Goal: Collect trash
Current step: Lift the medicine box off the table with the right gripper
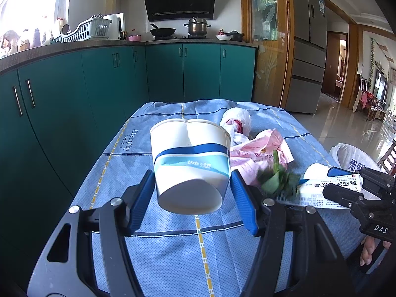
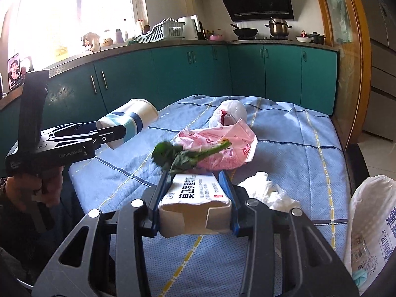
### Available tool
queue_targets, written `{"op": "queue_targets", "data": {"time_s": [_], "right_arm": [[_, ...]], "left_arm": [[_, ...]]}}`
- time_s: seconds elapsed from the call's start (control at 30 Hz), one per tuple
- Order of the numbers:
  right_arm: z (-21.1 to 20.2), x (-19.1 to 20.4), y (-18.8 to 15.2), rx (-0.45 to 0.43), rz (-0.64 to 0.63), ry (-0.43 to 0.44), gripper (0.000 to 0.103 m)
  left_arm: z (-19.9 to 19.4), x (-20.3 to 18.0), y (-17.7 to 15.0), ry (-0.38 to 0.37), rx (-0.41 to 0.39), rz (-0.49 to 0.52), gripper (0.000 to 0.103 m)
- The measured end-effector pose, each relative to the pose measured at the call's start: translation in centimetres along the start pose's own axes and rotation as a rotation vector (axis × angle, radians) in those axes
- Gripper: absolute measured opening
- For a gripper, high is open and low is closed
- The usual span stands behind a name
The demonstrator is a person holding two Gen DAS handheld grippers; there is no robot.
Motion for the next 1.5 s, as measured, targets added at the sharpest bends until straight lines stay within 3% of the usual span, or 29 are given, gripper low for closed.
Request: {"op": "queue_targets", "data": {"time_s": [0.23, 0.6, 0.77, 0.93, 1.0, 1.07, 1.23, 1.4, 1.5], "right_arm": [[0.0, -0.1, -0.1, 0.007, -0.005, -0.017, 0.041], [3.0, 1.0, -1.8, 0.169, -0.061, -0.020, 0.042], [4.1, 1.0, -2.4, 0.221, -0.065, -0.053, 0.059], [5.6, 1.2, -3.0, 0.284, -0.083, -0.083, 0.059], [5.6, 1.3, -3.0, 0.283, -0.090, -0.091, 0.058], [5.5, 1.2, -2.9, 0.278, -0.081, -0.093, 0.042], [4.4, 1.0, -2.4, 0.234, -0.070, -0.080, 0.042], [1.3, 0.7, -0.7, 0.072, -0.038, -0.047, 0.042], [0.4, 0.0, -0.2, 0.035, -0.018, -0.073, 0.042]], "left_arm": [[-0.3, -0.3, 0.1, 0.000, -0.011, 0.017, 0.064], [-0.1, -0.2, 0.2, -0.003, -0.004, 0.012, 0.064], [0.0, -0.2, 0.2, -0.004, 0.000, 0.010, 0.064], [0.1, -0.1, 0.2, -0.005, -0.001, 0.010, 0.064], [0.1, 0.0, 0.2, -0.004, -0.001, 0.006, 0.064], [0.2, 0.2, 0.1, -0.002, -0.001, 0.001, 0.064], [0.2, 0.0, 0.0, -0.003, -0.002, 0.004, 0.064], [0.0, -0.3, 0.0, -0.006, -0.006, 0.009, 0.064], [-0.2, -0.8, 0.2, -0.013, -0.009, 0.016, 0.064]]}}
Point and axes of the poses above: each gripper's, at about its wrist camera, not at the fingertips, and z roughly the way its jaws point, x to its left, y to its top, the point moved 2 cm from there along z, roughly the way its jaws point, and after that the axes turned 2 degrees about z, right-handed, at the moved point
